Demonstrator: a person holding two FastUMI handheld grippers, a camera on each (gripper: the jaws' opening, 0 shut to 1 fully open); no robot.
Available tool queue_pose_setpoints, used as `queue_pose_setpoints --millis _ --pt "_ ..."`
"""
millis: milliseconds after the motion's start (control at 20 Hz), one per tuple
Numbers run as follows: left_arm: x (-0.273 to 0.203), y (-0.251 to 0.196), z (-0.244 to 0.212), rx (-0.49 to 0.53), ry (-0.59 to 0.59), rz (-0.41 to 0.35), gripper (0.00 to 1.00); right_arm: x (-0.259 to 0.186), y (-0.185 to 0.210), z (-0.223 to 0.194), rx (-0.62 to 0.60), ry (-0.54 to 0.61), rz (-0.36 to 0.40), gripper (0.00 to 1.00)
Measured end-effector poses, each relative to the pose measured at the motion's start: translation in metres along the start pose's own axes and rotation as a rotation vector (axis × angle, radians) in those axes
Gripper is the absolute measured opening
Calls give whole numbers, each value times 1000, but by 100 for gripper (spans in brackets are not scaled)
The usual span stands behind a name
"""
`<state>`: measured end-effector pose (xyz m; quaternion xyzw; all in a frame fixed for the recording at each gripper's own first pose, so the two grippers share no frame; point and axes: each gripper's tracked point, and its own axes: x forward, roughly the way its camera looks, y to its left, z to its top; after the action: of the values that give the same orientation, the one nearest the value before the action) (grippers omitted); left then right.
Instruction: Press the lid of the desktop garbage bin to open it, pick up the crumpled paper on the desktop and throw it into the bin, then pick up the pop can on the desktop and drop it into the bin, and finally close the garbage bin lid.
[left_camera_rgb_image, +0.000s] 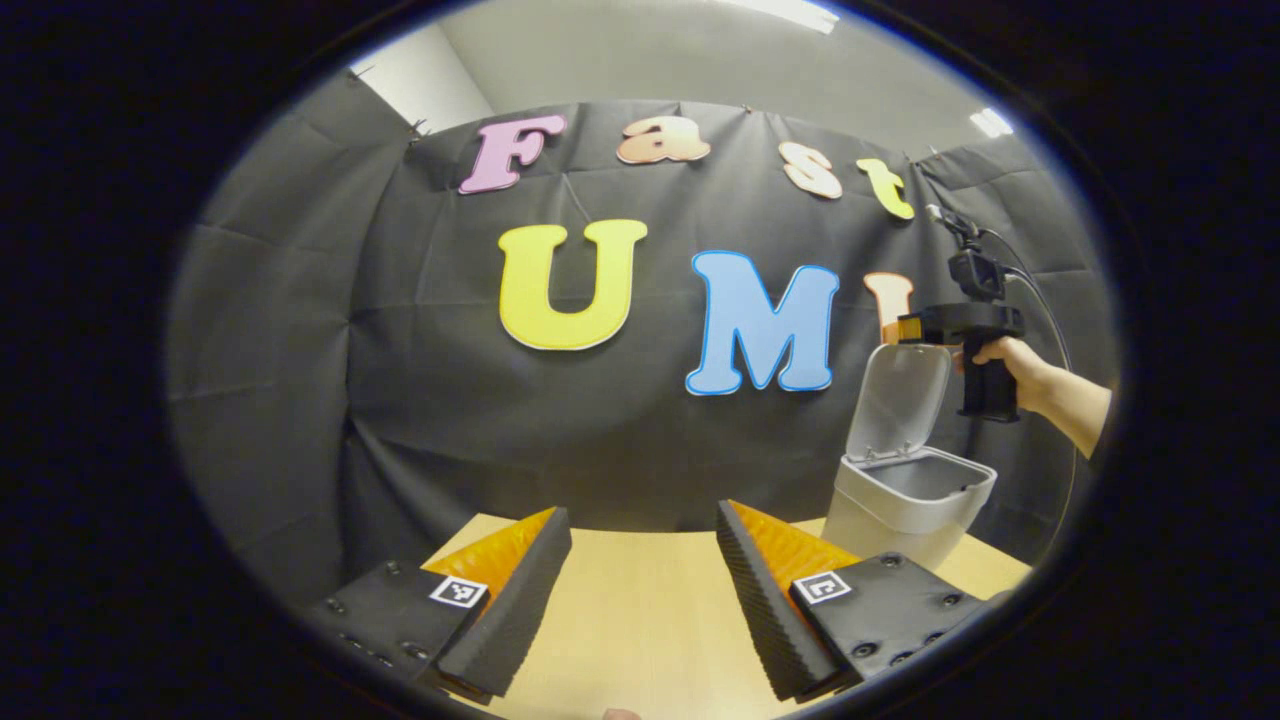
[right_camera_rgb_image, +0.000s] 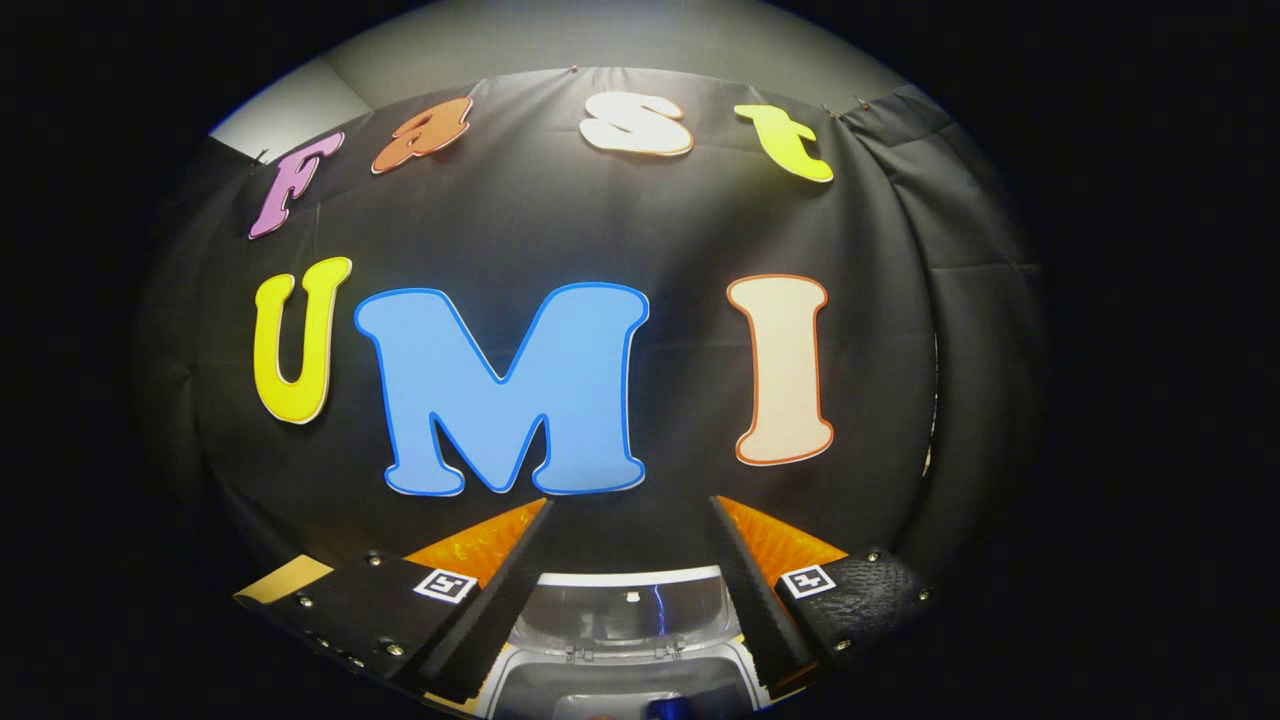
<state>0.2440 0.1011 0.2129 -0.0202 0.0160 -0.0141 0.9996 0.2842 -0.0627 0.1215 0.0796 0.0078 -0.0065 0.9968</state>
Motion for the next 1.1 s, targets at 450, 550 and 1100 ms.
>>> queue_pose_setpoints --millis 450,550,1100 --pt "-19 -12 0 -25 -8 -49 96 -42 0 -22 -51 77 6 94" --pt "-24 -16 1 -21 -14 -64 96 -55 1 -34 -47 103 9 94" --pt "-58 -50 -9 0 -3 0 95 -103 1 -118 -53 220 48 95"
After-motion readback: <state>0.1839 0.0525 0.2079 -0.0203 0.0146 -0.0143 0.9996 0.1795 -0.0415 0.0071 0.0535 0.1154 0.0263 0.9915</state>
